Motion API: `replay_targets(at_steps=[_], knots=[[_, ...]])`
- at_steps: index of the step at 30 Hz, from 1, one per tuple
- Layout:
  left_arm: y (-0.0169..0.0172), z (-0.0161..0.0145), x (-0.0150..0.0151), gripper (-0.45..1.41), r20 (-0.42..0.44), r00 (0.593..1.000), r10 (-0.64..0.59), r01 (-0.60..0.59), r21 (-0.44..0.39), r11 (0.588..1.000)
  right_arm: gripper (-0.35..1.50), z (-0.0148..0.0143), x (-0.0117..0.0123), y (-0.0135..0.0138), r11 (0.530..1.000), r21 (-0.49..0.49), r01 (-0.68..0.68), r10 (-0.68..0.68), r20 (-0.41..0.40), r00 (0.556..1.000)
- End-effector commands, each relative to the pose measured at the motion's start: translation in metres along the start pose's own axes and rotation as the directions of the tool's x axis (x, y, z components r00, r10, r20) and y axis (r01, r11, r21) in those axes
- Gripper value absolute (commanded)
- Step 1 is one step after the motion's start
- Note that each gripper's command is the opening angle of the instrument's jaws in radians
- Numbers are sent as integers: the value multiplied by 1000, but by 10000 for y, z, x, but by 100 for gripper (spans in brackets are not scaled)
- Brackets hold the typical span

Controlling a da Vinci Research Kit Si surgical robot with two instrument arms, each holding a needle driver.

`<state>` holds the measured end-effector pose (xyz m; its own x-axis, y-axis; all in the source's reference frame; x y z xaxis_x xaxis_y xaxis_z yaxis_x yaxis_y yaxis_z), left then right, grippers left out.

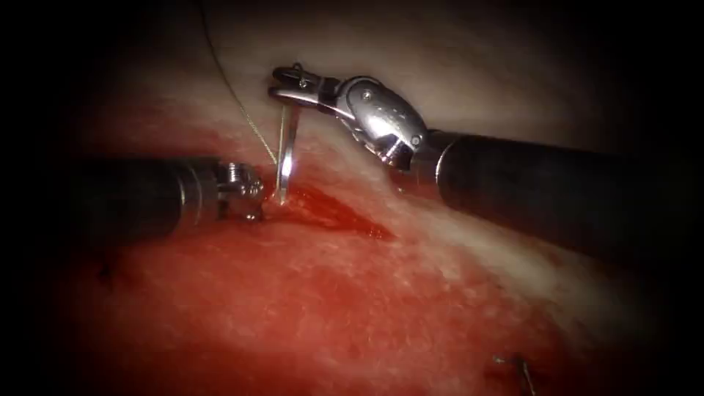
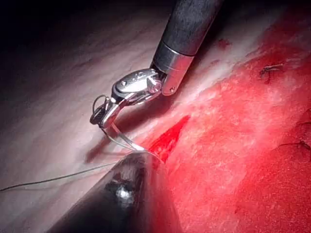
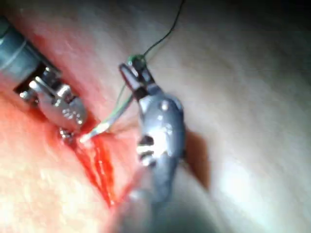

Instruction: Wound Closure

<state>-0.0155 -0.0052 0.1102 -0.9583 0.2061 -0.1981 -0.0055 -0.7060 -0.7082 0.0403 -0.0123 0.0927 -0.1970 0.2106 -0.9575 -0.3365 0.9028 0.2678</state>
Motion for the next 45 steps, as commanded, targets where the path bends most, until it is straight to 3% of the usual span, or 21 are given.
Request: replay_targets(at_steps=[1, 6, 25, 33, 45], knots=[[-4, 3, 5, -45, -7, 1000, 1, -1, 0, 1000, -35, 6, -12, 0, 1000, 1, 4, -4, 1, 1000], [-4, -6, 5, -45, -25, 1000, 4, -4, 7, 1000, -35, 1, -27, -5, 1000, 8, 20, -20, 15, 1000], [-1, -6, 3, -45, -44, 999, 9, -8, 11, 1000, -35, 8, -39, -32, 997, 18, 78, -79, 35, 996], [1, -10, 1, -45, -51, 999, 12, -11, 17, 1000, -35, 8, -36, -36, 996, -22, 83, -82, 36, 996], [15, -42, -4, -45, -81, 996, 20, -16, 53, 998, -35, 10, -29, -46, 997, -66, 44, -43, 25, 999]])
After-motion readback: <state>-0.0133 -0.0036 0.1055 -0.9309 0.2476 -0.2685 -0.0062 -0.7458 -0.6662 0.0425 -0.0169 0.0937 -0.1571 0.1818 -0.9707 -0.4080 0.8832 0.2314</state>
